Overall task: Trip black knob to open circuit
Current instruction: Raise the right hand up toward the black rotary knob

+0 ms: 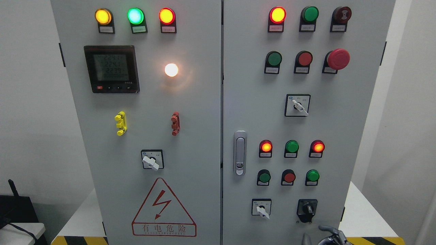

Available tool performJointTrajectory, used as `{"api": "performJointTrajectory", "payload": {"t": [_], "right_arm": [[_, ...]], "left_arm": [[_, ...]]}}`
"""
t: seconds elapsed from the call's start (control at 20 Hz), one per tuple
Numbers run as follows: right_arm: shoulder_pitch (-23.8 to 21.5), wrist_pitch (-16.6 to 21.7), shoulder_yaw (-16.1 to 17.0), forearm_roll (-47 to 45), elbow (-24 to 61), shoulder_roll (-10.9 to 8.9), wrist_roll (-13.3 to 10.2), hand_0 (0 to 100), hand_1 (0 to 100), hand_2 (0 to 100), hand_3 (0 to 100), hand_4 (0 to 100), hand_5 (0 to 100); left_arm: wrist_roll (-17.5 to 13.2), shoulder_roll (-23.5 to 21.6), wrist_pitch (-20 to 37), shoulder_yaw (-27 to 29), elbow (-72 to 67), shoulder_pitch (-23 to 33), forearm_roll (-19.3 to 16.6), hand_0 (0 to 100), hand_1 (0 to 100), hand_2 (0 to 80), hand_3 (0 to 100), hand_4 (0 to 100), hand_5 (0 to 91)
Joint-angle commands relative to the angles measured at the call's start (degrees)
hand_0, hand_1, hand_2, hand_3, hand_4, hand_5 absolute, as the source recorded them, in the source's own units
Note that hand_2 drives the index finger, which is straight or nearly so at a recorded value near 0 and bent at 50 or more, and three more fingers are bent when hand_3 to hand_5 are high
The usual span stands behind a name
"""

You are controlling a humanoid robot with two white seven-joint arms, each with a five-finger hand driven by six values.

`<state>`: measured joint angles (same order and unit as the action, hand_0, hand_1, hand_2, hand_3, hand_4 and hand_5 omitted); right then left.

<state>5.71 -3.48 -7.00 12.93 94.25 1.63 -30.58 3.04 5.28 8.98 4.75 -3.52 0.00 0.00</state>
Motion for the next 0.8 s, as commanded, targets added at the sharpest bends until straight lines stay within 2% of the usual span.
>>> {"api": "performJointTrajectory", "payload": {"t": [0.0,0.45,0.75], "right_arm": [[1.3,0.1,0.1,0.0,-3.5,1.62,-0.4,24,79,40,80,89,94],[3.3,0.1,2.3,0.0,-5.5,2.06,-1.1,25,79,38,79,89,94],[4.0,0.1,2.2,0.0,-5.0,2.15,-1.1,25,79,38,79,88,94]], "left_arm": [[0.0,0.0,0.0,0.0,0.0,-0.4,-1.8,12,39,0.0,0,0,0.0],[0.0,0.0,0.0,0.0,0.0,-0.4,-1.8,12,39,0.0,0,0,0.0],[0.0,0.0,0.0,0.0,0.0,-0.4,-1.8,12,39,0.0,0,0,0.0]]}}
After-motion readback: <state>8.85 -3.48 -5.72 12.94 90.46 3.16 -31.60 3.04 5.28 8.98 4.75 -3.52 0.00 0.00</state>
